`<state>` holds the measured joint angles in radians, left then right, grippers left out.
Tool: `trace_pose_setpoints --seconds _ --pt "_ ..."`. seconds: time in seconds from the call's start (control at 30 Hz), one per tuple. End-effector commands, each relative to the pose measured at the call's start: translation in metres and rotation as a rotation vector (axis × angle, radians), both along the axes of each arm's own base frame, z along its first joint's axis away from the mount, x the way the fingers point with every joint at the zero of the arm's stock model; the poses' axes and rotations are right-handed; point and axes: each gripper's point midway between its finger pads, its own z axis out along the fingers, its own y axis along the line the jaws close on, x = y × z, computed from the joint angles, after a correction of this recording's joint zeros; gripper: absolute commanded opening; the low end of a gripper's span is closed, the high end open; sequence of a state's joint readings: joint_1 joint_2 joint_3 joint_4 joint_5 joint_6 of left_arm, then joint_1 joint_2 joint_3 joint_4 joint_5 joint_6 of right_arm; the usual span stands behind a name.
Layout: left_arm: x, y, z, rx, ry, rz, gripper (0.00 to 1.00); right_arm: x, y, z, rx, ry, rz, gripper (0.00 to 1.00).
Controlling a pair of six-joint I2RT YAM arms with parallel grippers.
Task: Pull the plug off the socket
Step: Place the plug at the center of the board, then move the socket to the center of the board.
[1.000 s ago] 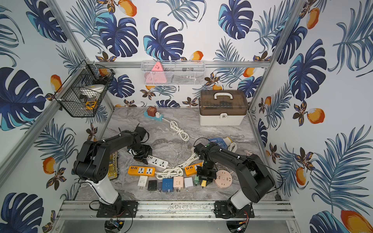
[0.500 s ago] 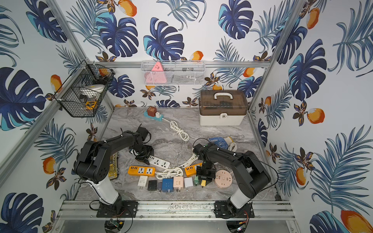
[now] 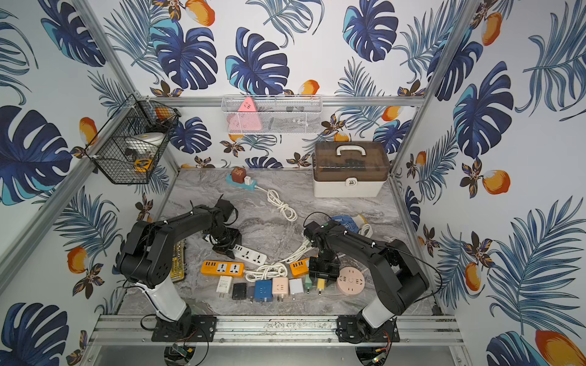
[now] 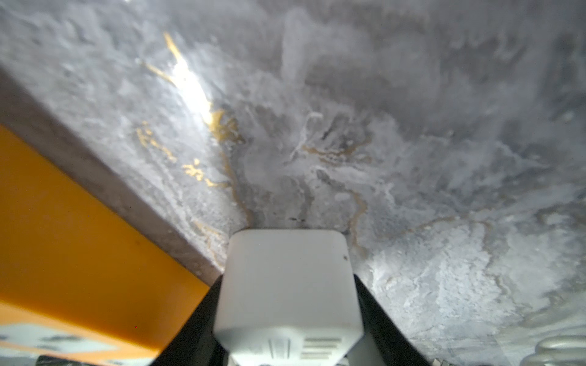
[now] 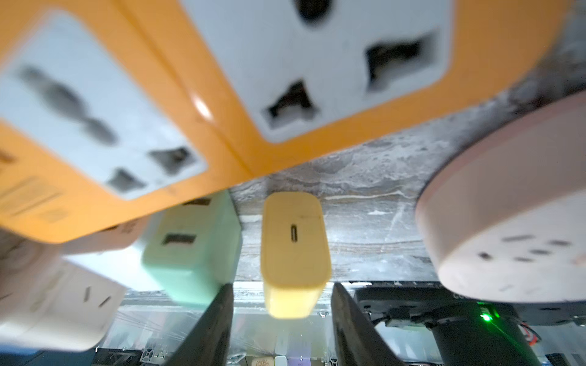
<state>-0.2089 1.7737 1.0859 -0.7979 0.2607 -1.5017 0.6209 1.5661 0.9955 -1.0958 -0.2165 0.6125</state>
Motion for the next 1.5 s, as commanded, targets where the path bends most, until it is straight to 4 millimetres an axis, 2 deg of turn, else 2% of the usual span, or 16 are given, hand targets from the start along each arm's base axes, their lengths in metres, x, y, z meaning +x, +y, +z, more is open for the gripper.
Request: trace_pose_setpoints --seconds 0.0,0.17,0.23,0.33,0.43,0.47,0.5,0.63,0.8,1.07,1.3,1.4,1.47 --pt "-0.011 0.010 0.004 0.055 0.032 -0.003 0.25 0.020 -0.007 0.023 -0.044 -0.099 0.045 0.55" --pt "-0.010 0.009 0.007 0.049 0.017 -0.001 0.47 0.088 0.027 0.056 0.021 -0.318 0.186 0.60" --pt "-0.010 0.010 0.008 0.050 0.016 -0.003 0.57 0.121 0.046 0.064 0.033 -0.381 0.252 0.62" --pt "-0.008 0.011 0.009 0.060 0.012 -0.011 0.65 0.167 0.074 0.068 0.049 -0.455 0.328 0.67" --pt "-0.008 0.011 0.011 0.060 0.009 -0.014 0.67 0.215 0.106 0.071 0.070 -0.535 0.378 0.70" --pt "-0.009 0.011 0.011 0.062 0.011 -0.012 0.67 0.229 0.115 0.063 0.069 -0.542 0.387 0.70" --pt "-0.009 0.011 0.012 0.062 0.010 -0.012 0.68 0.243 0.126 0.063 0.082 -0.572 0.392 0.70" --pt "-0.008 0.012 0.018 0.061 -0.004 -0.009 0.70 0.285 0.156 0.054 0.101 -0.626 0.385 0.70" --pt "0.008 0.018 0.043 0.109 -0.076 -0.064 0.74 0.314 0.179 0.045 0.139 -0.708 0.347 0.70" --pt "0.029 0.024 0.081 0.153 -0.238 -0.241 0.79 0.343 0.198 0.022 0.163 -0.795 0.325 0.70" --pt "0.033 0.028 0.107 0.181 -0.343 -0.308 0.80 0.358 0.182 -0.017 -0.002 -0.761 0.326 0.72" --pt "0.033 0.030 0.108 0.188 -0.346 -0.310 0.80 0.355 0.178 -0.033 -0.026 -0.728 0.339 0.72" --pt "0.033 0.030 0.107 0.186 -0.342 -0.308 0.79 0.348 0.182 -0.040 -0.034 -0.707 0.378 0.66"
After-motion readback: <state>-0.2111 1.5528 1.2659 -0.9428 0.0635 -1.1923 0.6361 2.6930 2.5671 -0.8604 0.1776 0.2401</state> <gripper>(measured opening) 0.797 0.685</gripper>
